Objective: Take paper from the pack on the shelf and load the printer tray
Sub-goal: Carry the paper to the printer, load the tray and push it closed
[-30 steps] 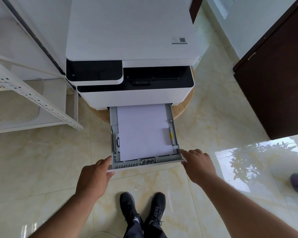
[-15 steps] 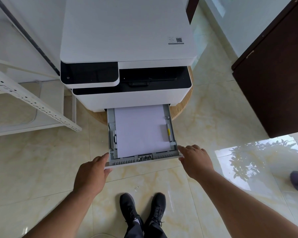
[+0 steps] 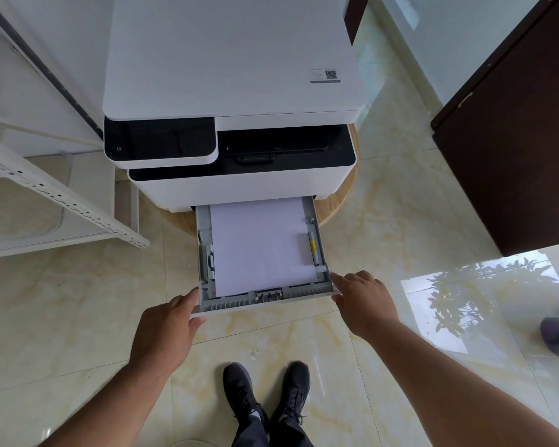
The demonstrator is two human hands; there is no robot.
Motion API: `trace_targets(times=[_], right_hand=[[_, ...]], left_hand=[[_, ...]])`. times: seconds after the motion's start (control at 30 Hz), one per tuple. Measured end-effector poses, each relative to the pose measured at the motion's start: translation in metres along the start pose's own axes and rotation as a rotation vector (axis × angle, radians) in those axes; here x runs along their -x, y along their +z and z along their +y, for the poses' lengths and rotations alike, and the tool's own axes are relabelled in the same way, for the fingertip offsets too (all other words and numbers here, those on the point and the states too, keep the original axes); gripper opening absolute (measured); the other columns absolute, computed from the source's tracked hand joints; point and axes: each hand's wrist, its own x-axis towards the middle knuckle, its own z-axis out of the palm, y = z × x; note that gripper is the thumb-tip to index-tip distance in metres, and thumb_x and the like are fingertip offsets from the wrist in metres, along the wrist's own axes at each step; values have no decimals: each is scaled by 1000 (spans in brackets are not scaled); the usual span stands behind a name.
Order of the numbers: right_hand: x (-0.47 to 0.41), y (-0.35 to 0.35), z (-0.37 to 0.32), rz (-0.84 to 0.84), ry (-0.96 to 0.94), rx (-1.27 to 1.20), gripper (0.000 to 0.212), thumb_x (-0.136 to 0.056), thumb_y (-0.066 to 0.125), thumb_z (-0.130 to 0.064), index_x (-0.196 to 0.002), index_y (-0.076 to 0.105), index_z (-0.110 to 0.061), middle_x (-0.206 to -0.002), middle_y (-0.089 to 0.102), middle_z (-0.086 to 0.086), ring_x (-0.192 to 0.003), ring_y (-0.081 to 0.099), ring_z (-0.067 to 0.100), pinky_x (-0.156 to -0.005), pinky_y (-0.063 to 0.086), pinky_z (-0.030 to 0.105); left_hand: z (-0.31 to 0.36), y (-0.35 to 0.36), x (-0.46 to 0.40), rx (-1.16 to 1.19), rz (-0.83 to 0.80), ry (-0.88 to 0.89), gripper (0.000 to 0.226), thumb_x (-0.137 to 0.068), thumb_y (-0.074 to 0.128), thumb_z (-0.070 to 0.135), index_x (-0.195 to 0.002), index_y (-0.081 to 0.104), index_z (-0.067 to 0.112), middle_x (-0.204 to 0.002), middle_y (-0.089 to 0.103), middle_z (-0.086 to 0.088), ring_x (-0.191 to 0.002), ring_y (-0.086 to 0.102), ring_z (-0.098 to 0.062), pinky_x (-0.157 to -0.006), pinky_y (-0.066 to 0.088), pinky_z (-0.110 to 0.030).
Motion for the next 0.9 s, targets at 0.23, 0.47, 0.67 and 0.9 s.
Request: trace_targets(times=[0.23,0.47,0.67,0.9], right_hand=[[1,1,0,-2,2,-24,51,-103,52,-35,-153,43,-28,-128,70,-5,-124,53,24,-97,49,37],[-3,-1,-2,21,23,-49,52,-104,51,-33,-154,42,-26,-125,70,-5,-127,51,24,-96,50,37],[-10,-4,-3,13,32,-65,52,-103,51,-32,-155,42,-26,-130,67,-4,-128,50,25,-97,48,37],[-19,-8,-9,47,50,-104,52,-104,50,-30,-155,42,-26,-138,63,-3,-134,47,25,-101,47,38]], left_hand=[[-1,0,1,2,4,12,58,-77,86,29,-129,67,11,-89,78,-4,-67,74,-27,-61,58,-33],[-1,-3,-7,3,32,9,55,-82,81,30,-131,65,13,-92,78,-3,-73,73,-28,-66,56,-36],[-3,-2,-13,14,33,1,55,-83,80,32,-133,64,14,-95,77,-3,-76,73,-28,-68,57,-37],[-9,-4,-25,-10,70,-14,56,-85,78,32,-136,62,16,-101,75,-4,-83,69,-31,-71,52,-41]])
